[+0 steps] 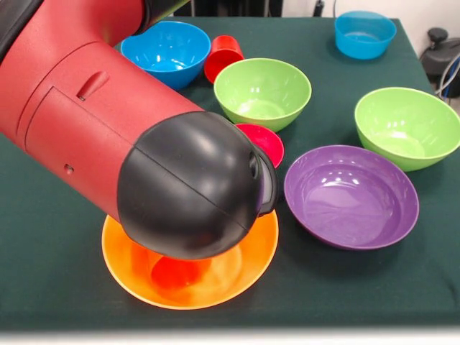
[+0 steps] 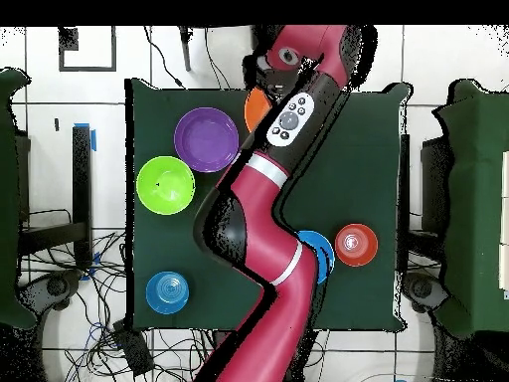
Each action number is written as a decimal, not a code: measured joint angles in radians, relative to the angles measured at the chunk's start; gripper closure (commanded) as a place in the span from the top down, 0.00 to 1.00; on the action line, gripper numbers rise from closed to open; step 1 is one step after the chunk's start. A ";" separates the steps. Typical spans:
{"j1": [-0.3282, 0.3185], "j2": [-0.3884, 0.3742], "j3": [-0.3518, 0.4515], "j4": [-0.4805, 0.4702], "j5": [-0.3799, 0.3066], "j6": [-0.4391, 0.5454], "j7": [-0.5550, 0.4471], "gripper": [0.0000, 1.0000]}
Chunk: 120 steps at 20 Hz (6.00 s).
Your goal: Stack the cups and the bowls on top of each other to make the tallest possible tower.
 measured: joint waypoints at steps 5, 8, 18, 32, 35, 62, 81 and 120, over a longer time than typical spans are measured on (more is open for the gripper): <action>0.000 0.000 0.000 0.000 0.000 0.000 0.000 1.00; 0.000 0.000 0.000 0.000 0.000 -0.007 0.000 1.00; -0.001 0.000 0.000 0.000 0.000 -0.023 0.000 1.00; -0.001 -0.015 0.000 0.000 -0.003 -0.023 0.000 1.00; -0.001 -0.022 0.000 0.000 -0.003 -0.023 0.000 1.00; 0.000 -0.064 0.005 0.000 0.022 -0.147 0.000 1.00; 0.000 -0.063 0.003 0.000 0.044 -0.243 0.000 1.00; 0.000 -0.050 0.001 0.000 0.044 -0.203 0.000 1.00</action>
